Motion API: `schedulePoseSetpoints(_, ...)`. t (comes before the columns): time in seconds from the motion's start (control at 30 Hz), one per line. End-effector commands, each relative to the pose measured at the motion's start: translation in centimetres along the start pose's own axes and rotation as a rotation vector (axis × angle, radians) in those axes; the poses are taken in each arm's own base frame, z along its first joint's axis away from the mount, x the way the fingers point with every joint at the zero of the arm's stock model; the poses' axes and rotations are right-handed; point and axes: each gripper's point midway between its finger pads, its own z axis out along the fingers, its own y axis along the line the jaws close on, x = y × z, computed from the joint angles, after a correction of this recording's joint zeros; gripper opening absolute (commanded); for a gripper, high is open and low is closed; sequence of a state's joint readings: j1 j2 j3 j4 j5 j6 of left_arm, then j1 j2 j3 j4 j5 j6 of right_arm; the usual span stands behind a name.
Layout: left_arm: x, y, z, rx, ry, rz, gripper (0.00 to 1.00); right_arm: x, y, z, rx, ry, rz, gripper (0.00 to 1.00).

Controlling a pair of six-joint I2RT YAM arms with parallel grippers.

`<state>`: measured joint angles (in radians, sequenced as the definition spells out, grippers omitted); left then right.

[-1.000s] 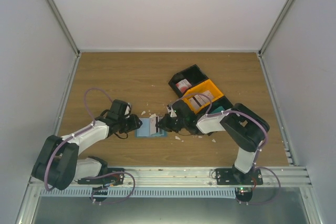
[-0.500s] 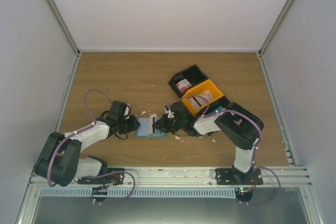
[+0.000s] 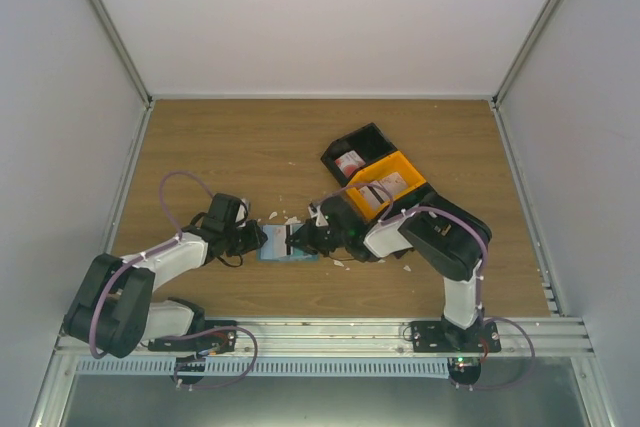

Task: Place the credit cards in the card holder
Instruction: Insert the credit card into the card holder.

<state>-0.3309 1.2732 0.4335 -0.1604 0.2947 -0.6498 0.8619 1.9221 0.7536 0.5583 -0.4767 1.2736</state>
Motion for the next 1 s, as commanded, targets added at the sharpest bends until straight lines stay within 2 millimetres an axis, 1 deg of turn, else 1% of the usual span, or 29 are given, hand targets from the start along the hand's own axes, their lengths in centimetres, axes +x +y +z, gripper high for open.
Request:
schedulePoseSetpoints(0.0,2.0,1.1,0.3,-0.015,0.059,0.001,0.21,1.4,-1.9,1.4,0.056,0.040,0.022,0.04)
schedulePoseSetpoints(0.17,2.2,1.1,0.3,-0.011,0.060,0.002,0.21,1.7,-1.6,2.1,0.054,0.050,0.018,0.08)
schedulePoseSetpoints(0.27,2.2,1.0,0.2,-0.003,0.063,0.000,0.22,1.9,-1.5,2.2,0.052,0.050,0.017,0.13)
schedulePoseSetpoints(0.3,2.2,0.9,0.2,-0.001,0.062,0.003,0.22,1.8,-1.4,2.1,0.050,0.045,0.017,0.16)
schedulePoseSetpoints(0.43,2.2,0.7,0.1,0.007,0.060,0.004,0.23,0.8,-0.3,1.1,0.062,-0.017,-0.028,0.35)
schedulePoseSetpoints(0.57,2.2,0.3,0.0,0.029,0.064,0.010,0.24,0.1,0.2,0.1,0.110,-0.057,-0.057,0.44)
schedulePoseSetpoints(0.67,2.3,-0.1,0.1,0.051,0.073,0.013,0.24,0.1,-0.5,-0.1,0.178,-0.057,-0.061,0.48)
schedulePoseSetpoints(0.77,2.3,-0.5,0.1,0.070,0.081,0.018,0.24,0.4,-0.9,0.2,0.230,-0.051,-0.073,0.50)
schedulePoseSetpoints(0.97,2.7,-1.1,0.2,0.115,0.106,0.022,0.25,1.2,-0.5,1.6,0.275,-0.017,-0.116,0.49)
